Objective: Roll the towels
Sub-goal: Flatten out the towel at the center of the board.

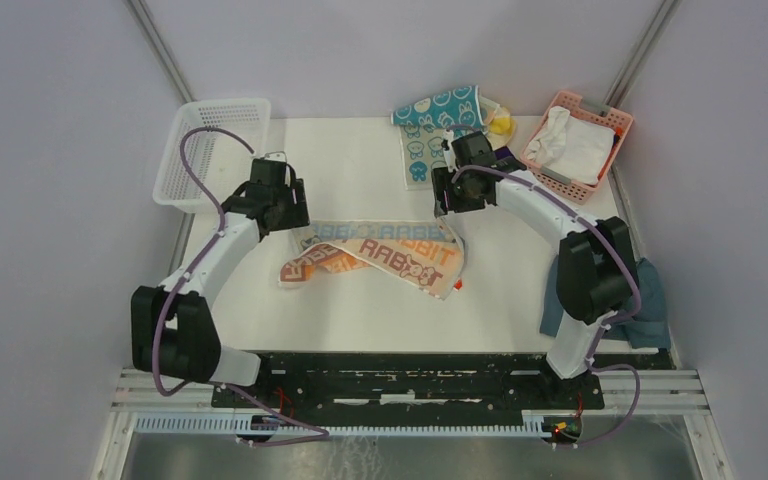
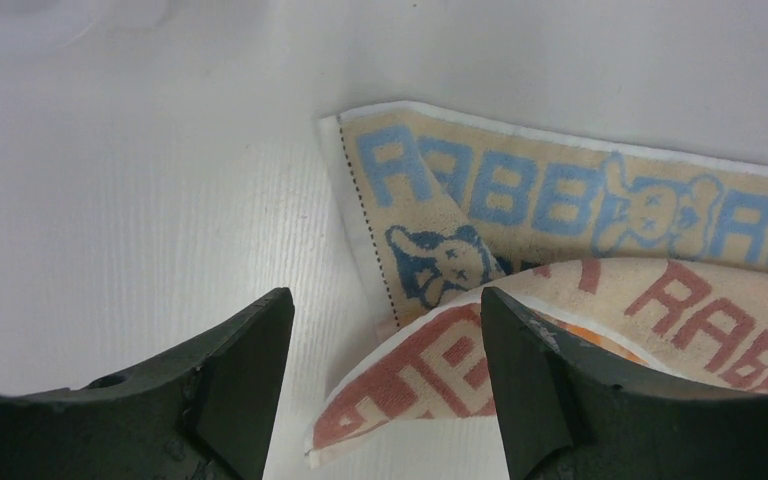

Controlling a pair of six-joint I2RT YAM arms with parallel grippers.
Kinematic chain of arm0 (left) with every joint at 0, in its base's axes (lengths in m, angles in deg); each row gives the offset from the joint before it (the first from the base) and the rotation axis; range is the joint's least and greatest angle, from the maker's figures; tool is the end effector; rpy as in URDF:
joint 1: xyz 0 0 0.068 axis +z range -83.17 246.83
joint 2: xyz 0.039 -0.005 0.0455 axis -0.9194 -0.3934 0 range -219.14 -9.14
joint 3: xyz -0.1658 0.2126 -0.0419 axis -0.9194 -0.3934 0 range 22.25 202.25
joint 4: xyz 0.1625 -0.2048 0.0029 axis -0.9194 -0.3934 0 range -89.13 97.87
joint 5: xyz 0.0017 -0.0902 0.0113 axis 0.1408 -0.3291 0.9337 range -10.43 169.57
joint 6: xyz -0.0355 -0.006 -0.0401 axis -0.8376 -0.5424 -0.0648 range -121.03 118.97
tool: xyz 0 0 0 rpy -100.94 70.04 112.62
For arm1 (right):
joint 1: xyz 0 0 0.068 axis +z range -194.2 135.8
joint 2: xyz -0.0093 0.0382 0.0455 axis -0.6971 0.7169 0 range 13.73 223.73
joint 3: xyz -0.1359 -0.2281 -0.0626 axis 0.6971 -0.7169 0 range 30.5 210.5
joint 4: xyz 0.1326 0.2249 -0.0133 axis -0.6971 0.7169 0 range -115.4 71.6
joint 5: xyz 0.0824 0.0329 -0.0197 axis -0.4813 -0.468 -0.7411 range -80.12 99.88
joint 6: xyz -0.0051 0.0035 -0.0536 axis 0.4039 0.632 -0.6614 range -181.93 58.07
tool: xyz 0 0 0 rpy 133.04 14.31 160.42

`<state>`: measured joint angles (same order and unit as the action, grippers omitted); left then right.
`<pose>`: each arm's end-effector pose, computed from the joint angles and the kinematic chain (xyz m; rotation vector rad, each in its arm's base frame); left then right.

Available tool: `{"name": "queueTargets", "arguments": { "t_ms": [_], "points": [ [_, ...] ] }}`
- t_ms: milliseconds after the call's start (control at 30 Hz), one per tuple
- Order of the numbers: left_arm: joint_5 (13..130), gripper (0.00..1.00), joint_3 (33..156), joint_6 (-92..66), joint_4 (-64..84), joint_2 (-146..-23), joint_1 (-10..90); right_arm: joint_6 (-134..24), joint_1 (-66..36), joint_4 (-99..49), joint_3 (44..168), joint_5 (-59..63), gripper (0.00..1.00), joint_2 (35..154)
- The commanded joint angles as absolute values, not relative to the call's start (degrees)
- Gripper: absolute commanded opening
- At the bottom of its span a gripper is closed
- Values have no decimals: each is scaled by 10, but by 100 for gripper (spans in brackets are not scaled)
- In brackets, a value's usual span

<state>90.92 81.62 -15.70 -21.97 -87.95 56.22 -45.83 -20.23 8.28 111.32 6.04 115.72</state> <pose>0.2871 -0.0467 0.2651 -0.1738 2.4024 0.0379 0.3535 0.1597 0.2495 -0.2032 2.5564 0.3590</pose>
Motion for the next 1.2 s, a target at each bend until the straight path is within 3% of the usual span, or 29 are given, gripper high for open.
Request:
{"name": "queueTargets", "arguments": {
  "t_ms": [0,300,467,600,933,1167],
  "points": [
    [880,76,867,-147,-213,-932,564,-490,-188,123,1178,102,67,1205],
    [826,72,870,-140,-231,-1021,562,-520,-171,148,1239,127,54,1272],
    [826,72,856,-138,-243,-1041,553,-529,-171,151,1243,138,32,1280],
    [817,72,846,-139,-255,-1058,536,-535,-174,162,1232,193,4,1266],
    [779,69,758,-173,-258,-1046,487,-487,-250,145,1118,261,1,1163],
    [776,69,720,-201,-275,-971,468,-470,-303,136,1081,288,1,1132]
  ]
}}
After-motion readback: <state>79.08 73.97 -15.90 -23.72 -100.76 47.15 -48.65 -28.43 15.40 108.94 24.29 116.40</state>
